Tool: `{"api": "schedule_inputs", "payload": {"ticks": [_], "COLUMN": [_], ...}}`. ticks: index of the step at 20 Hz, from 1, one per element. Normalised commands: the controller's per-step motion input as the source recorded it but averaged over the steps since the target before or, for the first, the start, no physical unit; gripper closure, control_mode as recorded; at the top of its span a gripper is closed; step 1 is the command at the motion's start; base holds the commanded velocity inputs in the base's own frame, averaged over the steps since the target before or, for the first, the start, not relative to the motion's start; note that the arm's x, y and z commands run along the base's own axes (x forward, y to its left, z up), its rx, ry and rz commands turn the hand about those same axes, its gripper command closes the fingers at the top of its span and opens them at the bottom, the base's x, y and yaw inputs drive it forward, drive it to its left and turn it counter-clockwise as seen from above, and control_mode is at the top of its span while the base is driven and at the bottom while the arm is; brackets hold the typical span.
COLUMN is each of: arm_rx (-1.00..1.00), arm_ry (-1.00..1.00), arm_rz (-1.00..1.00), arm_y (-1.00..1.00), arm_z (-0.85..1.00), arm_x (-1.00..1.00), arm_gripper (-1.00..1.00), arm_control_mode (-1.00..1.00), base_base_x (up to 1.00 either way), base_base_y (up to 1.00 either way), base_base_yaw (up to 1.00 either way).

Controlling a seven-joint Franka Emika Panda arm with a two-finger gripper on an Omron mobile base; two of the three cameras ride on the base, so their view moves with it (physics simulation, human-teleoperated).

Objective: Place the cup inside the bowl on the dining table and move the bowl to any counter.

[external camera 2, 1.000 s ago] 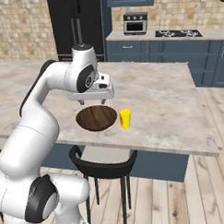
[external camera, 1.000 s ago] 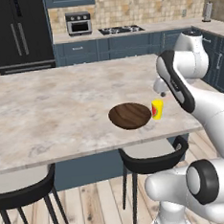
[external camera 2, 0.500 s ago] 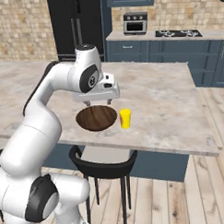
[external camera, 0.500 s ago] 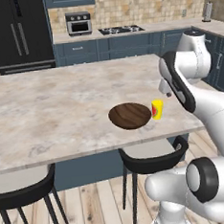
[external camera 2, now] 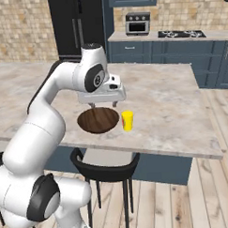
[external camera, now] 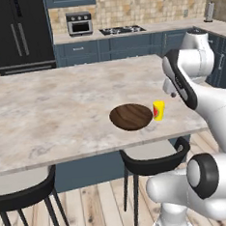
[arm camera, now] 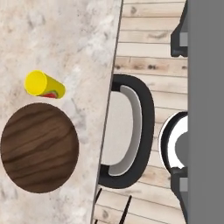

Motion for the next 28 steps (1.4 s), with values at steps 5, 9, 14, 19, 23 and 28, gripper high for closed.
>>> {"api": "schedule_inputs", "payload": {"ticks": [5,9,14,19,23,28], "arm_rx": [0.00,0.00,0.00,0.00,0.01,0.06], "arm_ry": [0.02,0.00,0.00,0.00,0.00,0.00], "arm_rz": [-0.12,-0.14,-0.13,-0.05,-0.01,0.00], "arm_y": [-0.01,0.00,-0.01,-0.05,-0.08,-0.16], "arm_z": [0.00,0.00,0.00,0.00,0.00,0.00], "arm_x": [0.00,0.00,0.00,0.13,0.31,0.24], "arm_gripper": [-1.00,-1.00,-1.00,-1.00,-1.00,-1.00], "arm_control_mode": [-1.00,-1.00,-1.00,-1.00,-1.00,-1.00], "base_base_x": [0.00,0.00,0.00,0.00,0.00,0.00], "base_base_y": [0.00,0.00,0.00,0.00,0.00,0.00], "base_base_yaw": [0.00,0.00,0.00,0.00,0.00,0.00]}}
